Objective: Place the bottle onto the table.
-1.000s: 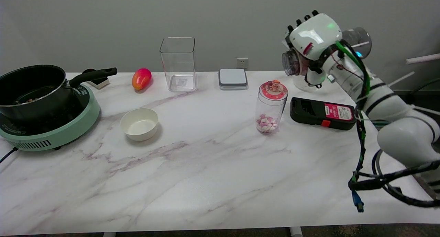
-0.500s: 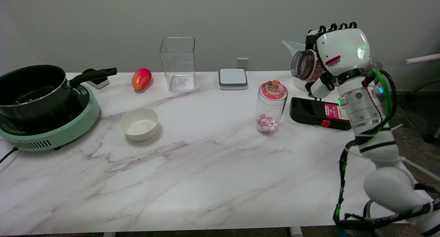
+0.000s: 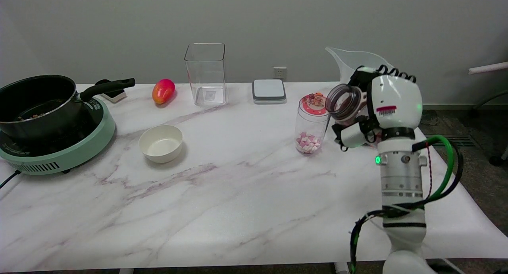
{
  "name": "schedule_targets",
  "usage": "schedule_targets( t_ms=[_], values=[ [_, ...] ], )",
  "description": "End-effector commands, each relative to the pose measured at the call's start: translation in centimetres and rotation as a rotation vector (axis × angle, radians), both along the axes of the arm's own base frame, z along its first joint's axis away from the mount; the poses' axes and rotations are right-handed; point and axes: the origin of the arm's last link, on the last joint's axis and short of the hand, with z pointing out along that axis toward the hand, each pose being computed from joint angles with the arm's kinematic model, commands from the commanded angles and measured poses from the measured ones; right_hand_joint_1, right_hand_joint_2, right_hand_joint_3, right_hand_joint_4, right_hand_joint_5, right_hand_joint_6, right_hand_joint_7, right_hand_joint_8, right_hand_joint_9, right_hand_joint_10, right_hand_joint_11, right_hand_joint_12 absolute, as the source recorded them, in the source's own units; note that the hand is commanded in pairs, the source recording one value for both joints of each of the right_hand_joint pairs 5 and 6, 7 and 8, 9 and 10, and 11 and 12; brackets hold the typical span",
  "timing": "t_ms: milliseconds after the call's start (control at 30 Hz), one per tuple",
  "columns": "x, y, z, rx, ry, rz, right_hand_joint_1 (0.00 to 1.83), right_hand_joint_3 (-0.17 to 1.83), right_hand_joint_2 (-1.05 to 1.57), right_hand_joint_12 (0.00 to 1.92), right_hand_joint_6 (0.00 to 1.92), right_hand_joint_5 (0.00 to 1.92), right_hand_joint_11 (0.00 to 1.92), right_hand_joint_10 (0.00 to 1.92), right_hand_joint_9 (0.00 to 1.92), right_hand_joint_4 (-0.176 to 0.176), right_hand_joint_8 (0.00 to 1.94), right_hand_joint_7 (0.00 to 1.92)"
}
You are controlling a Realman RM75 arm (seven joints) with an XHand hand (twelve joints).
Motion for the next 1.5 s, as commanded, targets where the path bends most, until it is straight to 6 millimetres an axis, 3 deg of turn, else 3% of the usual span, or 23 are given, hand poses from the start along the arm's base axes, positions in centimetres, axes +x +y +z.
schedule_targets(
  t_ms=[33, 367, 467, 567, 800, 1033, 1233, 1500],
  values=[
    [-4.1, 4.1, -6.8, 0.263, -0.664, 0.084, 1.49, 1.41, 0.37, 1.12, 1.17, 1.17, 1.12, 1.39, 1.39, 0.000, 1.47, 1.47],
    [-4.6, 2.6, -10.4, 0.675, -1.077, 0.101, 1.36, 0.83, 0.98, 1.25, 1.33, 1.33, 1.25, 1.52, 1.52, 0.000, 1.59, 1.59],
    [-4.3, 1.6, -11.3, 0.811, -1.212, 0.116, 1.25, 0.59, 1.28, 1.31, 1.41, 1.41, 1.31, 1.58, 1.58, 0.000, 1.65, 1.65],
    [-4.3, 1.3, -11.5, 0.848, -1.239, 0.103, 1.13, 0.42, 1.55, 1.45, 1.49, 1.49, 1.45, 1.64, 1.64, 0.000, 1.72, 1.72],
    [-4.8, 0.5, -10.4, 0.852, -1.274, 0.091, 1.12, 0.37, 1.57, 1.49, 1.50, 1.50, 1.49, 1.66, 1.66, 0.000, 1.73, 1.73],
    [-4.5, -4.7, -7.8, 0.873, -1.156, 0.047, 1.13, 0.38, 1.57, 1.49, 1.49, 1.49, 1.49, 1.66, 1.66, 0.000, 1.73, 1.73],
    [-5.2, -8.9, -7.4, 0.925, -1.176, 0.022, 1.12, 0.37, 1.57, 1.48, 1.49, 1.49, 1.48, 1.66, 1.66, 0.000, 1.73, 1.73],
    [-5.3, -11.3, -8.0, 0.935, -1.193, 0.005, 1.12, 0.36, 1.57, 1.47, 1.49, 1.49, 1.47, 1.65, 1.65, 0.000, 1.73, 1.73]
  ],
)
